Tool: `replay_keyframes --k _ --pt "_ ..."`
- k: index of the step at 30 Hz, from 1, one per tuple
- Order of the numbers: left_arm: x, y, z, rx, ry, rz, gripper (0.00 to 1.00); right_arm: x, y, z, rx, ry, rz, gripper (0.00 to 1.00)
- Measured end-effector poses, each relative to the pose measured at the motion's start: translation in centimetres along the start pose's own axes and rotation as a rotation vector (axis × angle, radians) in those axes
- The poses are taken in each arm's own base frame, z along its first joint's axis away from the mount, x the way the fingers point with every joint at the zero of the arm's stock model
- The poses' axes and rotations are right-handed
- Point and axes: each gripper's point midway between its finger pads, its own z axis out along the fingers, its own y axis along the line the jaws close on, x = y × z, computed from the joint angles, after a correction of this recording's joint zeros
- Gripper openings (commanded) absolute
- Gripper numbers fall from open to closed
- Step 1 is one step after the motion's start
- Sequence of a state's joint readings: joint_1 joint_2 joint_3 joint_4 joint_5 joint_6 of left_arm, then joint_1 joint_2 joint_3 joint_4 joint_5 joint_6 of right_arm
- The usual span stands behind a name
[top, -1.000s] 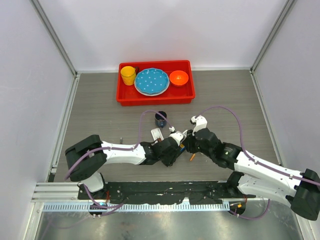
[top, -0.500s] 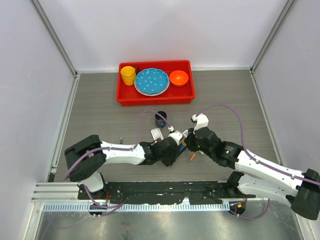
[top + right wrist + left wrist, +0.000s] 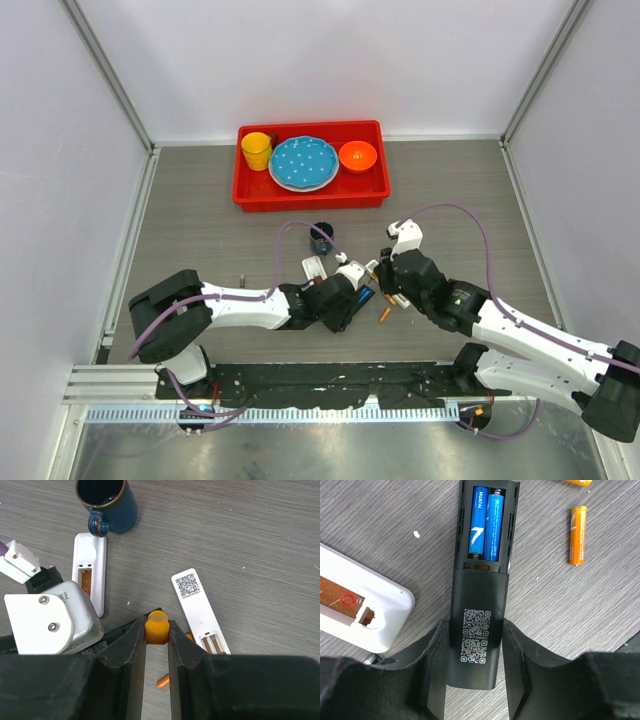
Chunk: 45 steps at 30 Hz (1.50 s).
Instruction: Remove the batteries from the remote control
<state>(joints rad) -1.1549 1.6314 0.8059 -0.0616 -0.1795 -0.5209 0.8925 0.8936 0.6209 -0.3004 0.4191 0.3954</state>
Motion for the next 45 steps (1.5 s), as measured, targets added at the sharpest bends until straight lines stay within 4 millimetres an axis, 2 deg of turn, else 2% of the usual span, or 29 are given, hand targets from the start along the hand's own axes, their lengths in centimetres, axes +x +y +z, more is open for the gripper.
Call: replay_keyframes --k 5,11,17,20,21,22,24,27,31,38,45 --pt "0.0 0.1 0.0 -0.001 0.000 -0.002 0.00 0.3 -0.5 0.7 -0.005 0.030 -0.008 0.01" --pt "0.0 0.1 0.0 -0.001 -0.001 -0.002 0.00 -0.1 -2.0 1.3 -0.035 0.056 0.058 0.01" --pt "-0.1 0.6 -0.1 -0.040 0.000 -0.019 0.02 -0.4 -1.7 1.0 -0.121 0.070 0.101 0.01" --pt "0.1 1.5 -0.3 -0.098 0.026 -0.010 0.28 -0.3 -1.5 1.0 -0.163 0.077 0.123 0.01" --pt "0.1 1.6 -0.3 -0.106 0.033 -0.007 0.42 -0.3 -1.5 1.0 -0.174 0.078 0.129 0.01" --pt "0.1 1.6 -0.3 -0.110 0.038 -0.001 0.48 -0.4 -1.4 1.0 -0.185 0.077 0.134 0.01" --pt "0.1 1.6 -0.3 -0.117 0.053 0.013 0.60 -0.5 -1.3 1.1 -0.204 0.075 0.144 0.01" --pt "0.4 2.1 -0.4 -0.148 0.083 0.052 0.66 -0.9 -1.2 1.1 -0.224 0.064 0.155 0.01" --pt "0.5 2.5 -0.5 -0.163 0.109 0.067 0.67 -1.6 -1.4 1.3 -0.237 0.046 0.172 0.01" --pt "0.4 2.4 -0.4 -0.180 0.157 0.068 0.61 -1.2 -1.9 1.9 -0.235 0.065 0.194 0.01" --pt "0.4 2.4 -0.3 -0.168 0.167 0.067 0.65 -1.0 -2.0 1.9 -0.232 0.070 0.200 0.01"
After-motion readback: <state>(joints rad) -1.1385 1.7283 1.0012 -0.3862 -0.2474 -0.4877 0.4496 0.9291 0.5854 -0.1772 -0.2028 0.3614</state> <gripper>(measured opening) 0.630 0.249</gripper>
